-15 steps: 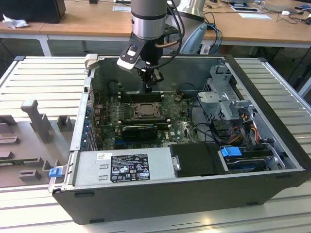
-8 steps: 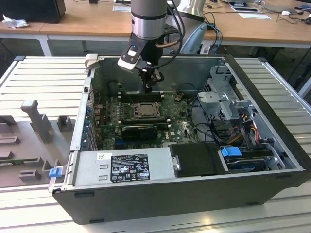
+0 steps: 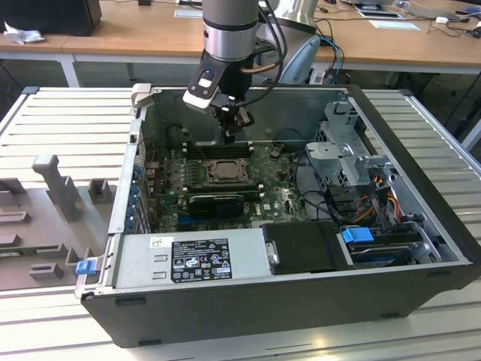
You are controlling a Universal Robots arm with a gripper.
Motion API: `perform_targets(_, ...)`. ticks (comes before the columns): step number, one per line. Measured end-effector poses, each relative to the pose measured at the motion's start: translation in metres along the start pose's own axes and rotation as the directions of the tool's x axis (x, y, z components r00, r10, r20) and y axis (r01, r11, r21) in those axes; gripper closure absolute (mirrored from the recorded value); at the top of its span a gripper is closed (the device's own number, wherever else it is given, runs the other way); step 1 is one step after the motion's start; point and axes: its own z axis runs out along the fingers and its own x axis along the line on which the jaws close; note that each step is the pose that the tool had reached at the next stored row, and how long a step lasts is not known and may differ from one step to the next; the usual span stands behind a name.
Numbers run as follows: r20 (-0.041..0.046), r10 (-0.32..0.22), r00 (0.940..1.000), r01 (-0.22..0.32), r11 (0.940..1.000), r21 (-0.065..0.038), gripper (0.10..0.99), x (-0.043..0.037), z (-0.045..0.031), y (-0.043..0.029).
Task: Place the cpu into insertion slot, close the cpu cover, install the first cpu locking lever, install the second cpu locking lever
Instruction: 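Install the first cpu locking lever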
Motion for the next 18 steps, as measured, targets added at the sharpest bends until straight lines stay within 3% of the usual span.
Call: perform_targets(18,-0.0037,-0.077,0.9970,0.077,0.9970,0.002,0.980,0.0000,0.0000,0.0000)
